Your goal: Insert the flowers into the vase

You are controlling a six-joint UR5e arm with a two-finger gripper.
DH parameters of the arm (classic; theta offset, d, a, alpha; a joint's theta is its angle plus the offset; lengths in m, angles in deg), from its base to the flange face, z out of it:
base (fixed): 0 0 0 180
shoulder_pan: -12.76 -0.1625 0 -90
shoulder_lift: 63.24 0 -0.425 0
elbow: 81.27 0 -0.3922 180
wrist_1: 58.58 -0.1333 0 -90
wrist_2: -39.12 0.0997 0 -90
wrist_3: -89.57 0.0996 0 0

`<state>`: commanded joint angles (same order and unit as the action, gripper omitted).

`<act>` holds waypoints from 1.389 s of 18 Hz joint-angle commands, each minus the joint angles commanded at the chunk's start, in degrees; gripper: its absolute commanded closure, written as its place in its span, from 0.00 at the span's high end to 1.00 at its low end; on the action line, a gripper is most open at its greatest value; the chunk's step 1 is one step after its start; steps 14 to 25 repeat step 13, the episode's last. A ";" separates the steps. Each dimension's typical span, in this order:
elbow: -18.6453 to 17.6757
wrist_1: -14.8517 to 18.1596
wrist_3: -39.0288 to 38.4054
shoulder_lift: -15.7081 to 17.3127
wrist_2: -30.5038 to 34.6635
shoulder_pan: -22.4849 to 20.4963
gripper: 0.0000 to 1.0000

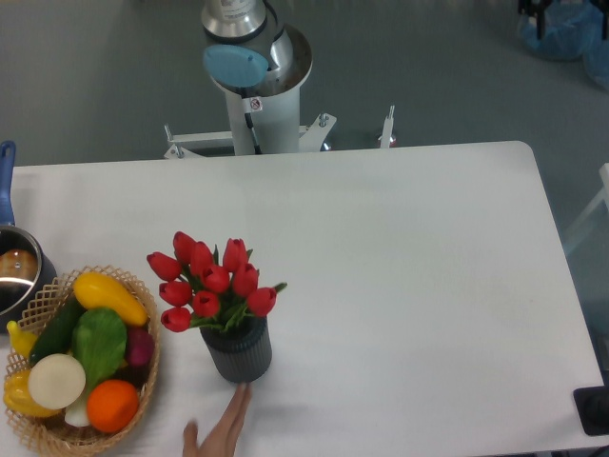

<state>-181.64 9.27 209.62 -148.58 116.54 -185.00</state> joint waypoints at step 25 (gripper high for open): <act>-0.18 0.88 0.28 0.70 -0.08 0.09 1.00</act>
